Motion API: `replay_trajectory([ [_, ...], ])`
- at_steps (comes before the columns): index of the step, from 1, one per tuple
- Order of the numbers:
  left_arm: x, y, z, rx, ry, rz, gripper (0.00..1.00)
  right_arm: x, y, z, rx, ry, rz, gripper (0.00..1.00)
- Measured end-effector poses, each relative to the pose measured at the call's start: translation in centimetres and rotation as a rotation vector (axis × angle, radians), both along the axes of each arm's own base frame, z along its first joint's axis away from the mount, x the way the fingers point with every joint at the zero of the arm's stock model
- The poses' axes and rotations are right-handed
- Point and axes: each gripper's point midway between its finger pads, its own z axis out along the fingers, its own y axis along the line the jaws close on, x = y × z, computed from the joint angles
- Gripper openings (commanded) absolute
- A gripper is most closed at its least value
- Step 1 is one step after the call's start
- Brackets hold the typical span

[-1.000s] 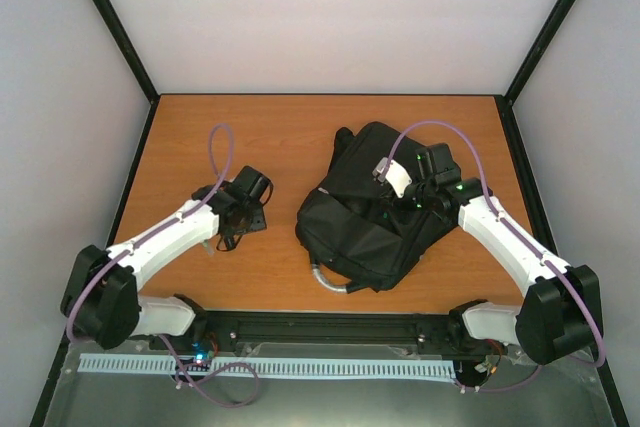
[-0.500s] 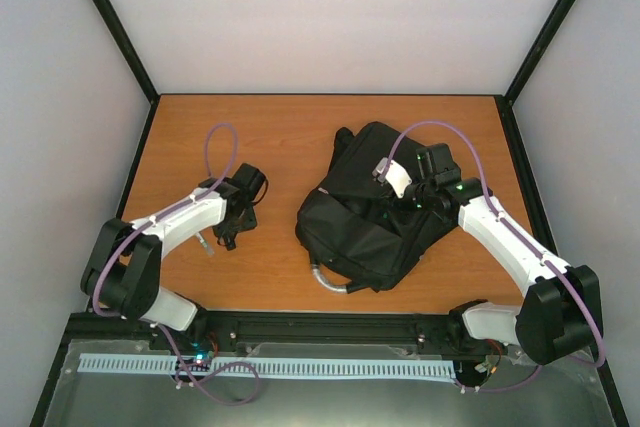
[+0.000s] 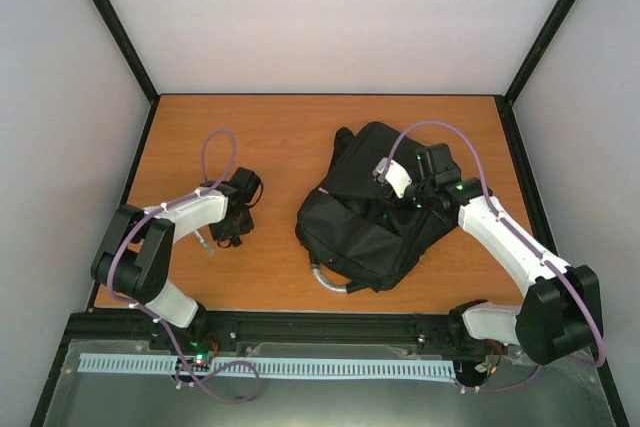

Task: Pack the student bag
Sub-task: Pick up the stationery from the center of the board.

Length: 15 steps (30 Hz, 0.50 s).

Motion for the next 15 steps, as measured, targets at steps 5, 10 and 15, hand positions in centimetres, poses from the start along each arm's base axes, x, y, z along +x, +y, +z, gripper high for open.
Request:
replay_trajectory([
  [5,0.5,-0.2,-0.1,-0.010,-0.016,-0.001,0.22,0.0,0.0,0.0,0.000,0.000,0.000,0.03],
  [10,0.6,-0.3,0.0,-0.015,-0.022,-0.008,0.06,0.0,0.0,0.0,0.000,0.000,0.000,0.03],
  [15,0.4,-1.6,1.7,-0.050,-0.068,-0.074,0.06,0.0,0.0,0.0,0.000,0.000,0.000,0.03],
])
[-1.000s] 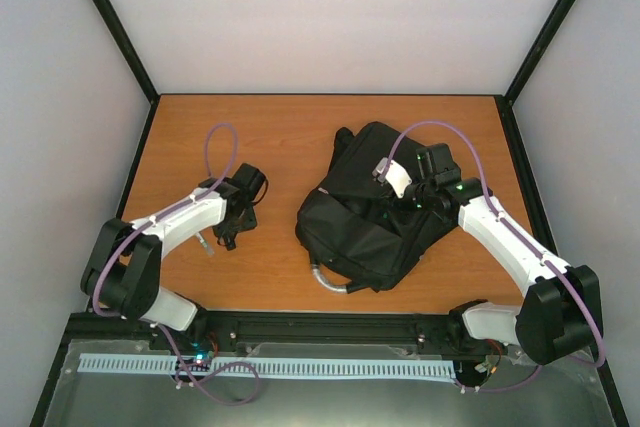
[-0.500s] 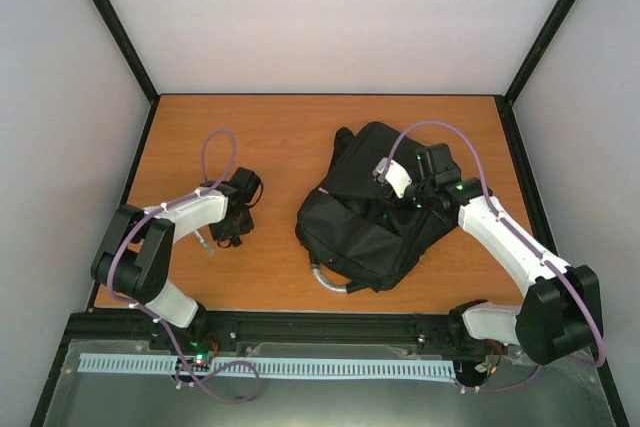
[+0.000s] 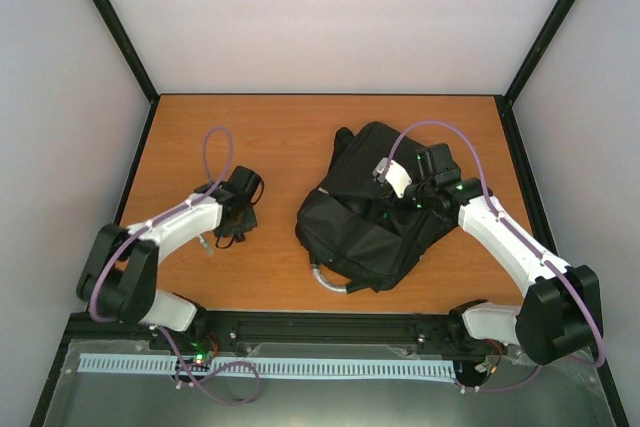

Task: Pack the student bag
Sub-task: Pick up the stationery from the center of the board, then place the stationery in the student bag.

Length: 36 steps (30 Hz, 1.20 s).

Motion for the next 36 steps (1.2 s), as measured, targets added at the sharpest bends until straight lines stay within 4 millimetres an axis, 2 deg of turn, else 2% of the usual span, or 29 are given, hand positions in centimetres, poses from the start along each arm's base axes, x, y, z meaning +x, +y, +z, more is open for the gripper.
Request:
replay_trajectory([
  [2,0.2,-1.8,2.0,-0.047,-0.063,-0.073,0.06,0.0,0.0,0.0,0.000,0.001,0.000,0.03],
  [8,0.0,-10.1,7.8,-0.257,-0.214,-0.354,0.07,0.0,0.0,0.0,0.000,0.000,0.000,0.03],
  [13,-1.8,-17.6,11.3,-0.408,-0.267,-0.623,0.07,0.0,0.0,0.0,-0.001,0.000,-0.001,0.03],
  [15,-2.8,-20.1,12.1,-0.464,-0.262,-0.715,0.07,0.0,0.0,0.0,-0.002,0.000,-0.002,0.03],
  [19,-4.1,-24.4,11.9,-0.521,-0.205,-0.866,0.07,0.0,0.0,0.0,-0.002,-0.001,-0.002,0.03],
  [22,-5.4,-27.1,10.2,-0.526,-0.134,-0.959,0.07,0.0,0.0,0.0,-0.001,-0.001,-0.002,0.03],
  [26,-6.2,-29.2,7.8,-0.510,-0.057,-1.016,0.06,0.0,0.0,0.0,-0.002,-0.001,-0.002,0.03],
  [30,-5.2,-29.6,7.0,-0.466,-0.058,-1.010,0.06,0.0,0.0,0.0,-0.002,-0.001,-0.002,0.03],
  [36,-2.0,-30.5,8.6,-0.388,-0.163,-0.976,0.08,0.0,0.0,0.0,-0.001,-0.001,-0.002,0.03],
])
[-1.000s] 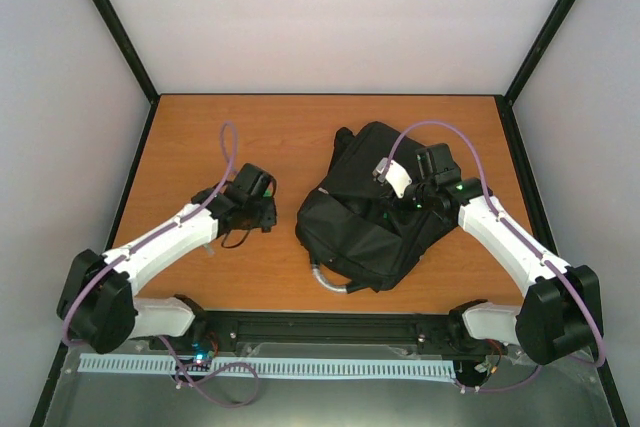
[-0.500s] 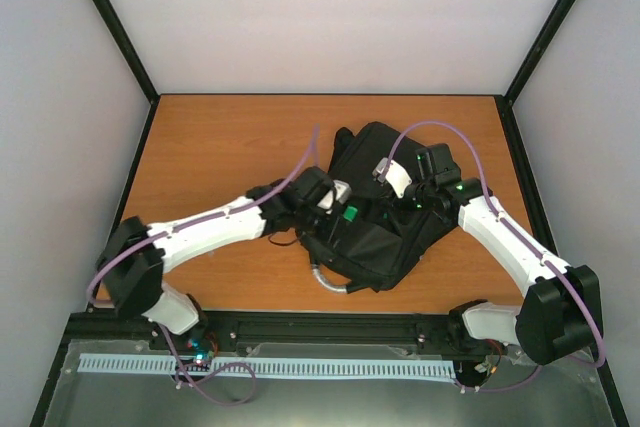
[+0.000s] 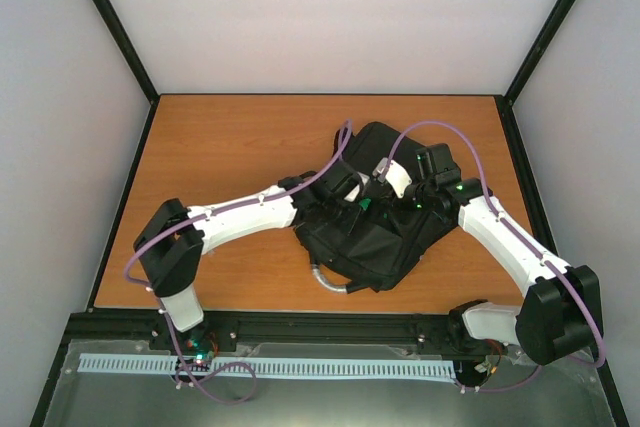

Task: Pack the student bag
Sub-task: Place the stationery in the student bag.

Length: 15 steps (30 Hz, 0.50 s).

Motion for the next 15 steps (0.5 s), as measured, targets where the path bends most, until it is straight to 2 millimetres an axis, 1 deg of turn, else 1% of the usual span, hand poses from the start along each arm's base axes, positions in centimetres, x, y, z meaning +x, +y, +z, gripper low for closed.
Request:
replay_trajectory([
  [1,0.5,-0.2,0.1,0.004,-0.015,0.009,0.11,0.0,0.0,0.0,0.000,0.000,0.000,0.03],
  [2,1.0,-0.3,0.2,0.010,-0.030,0.020,0.17,0.0,0.0,0.0,0.000,-0.001,0.000,0.03],
  [3,1.4,-0.4,0.2,0.017,-0.043,0.030,0.28,0.0,0.0,0.0,0.000,-0.001,0.000,0.03],
  [6,2.6,-0.8,0.0,0.040,-0.068,0.055,0.40,0.0,0.0,0.0,0.000,-0.001,0.000,0.03],
  [10,2.8,-0.5,-0.5,0.065,-0.067,0.073,0.49,0.0,0.0,0.0,0.000,0.000,0.000,0.03],
  [13,2.6,-0.1,-0.2,0.063,-0.065,0.080,0.56,0.0,0.0,0.0,0.000,0.000,0.000,0.03],
  [15,2.1,0.6,0.2,0.058,-0.066,0.081,0.58,0.0,0.0,0.0,0.000,0.000,0.001,0.03],
])
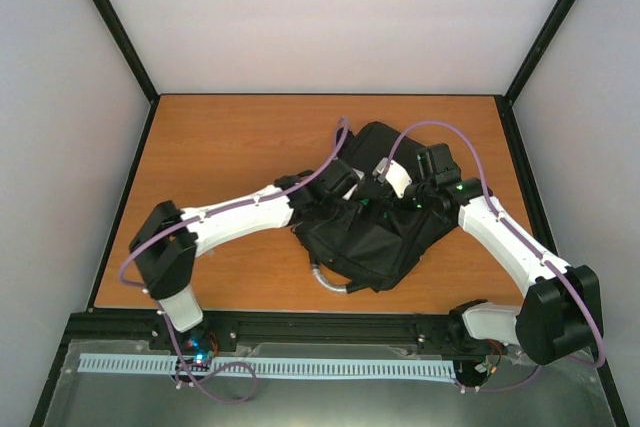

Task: Pack the student bag
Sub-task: Place the stationery in the student bag.

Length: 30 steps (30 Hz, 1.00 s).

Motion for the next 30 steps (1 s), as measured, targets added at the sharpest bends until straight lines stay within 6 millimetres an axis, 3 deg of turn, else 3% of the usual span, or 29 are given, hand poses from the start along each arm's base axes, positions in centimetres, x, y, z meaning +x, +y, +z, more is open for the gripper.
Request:
replay_trajectory([
  [3,-1.3,1.5,1.3,-0.023,-0.003,0.000,0.59,0.0,0.0,0.0,0.000,0.000,0.000,0.03],
  [8,-3.4,3.6,2.9,-0.081,0.004,-0.001,0.35,0.0,0.0,0.0,0.000,0.000,0.000,0.03],
  [15,-5.1,4.7,-0.4,-0.072,0.081,0.008,0.01,0.0,0.0,0.0,0.000,0.000,0.000,0.03],
  [25,-4.4,2.7,-3.7,-0.072,0.118,-0.001,0.01,0.0,0.0,0.0,0.002,0.001,0.001,0.03],
  [30,-3.1,1.3,-3.4,-0.092,0.090,0.000,0.01,0.0,0.0,0.0,0.002,0.001,0.002,0.03],
])
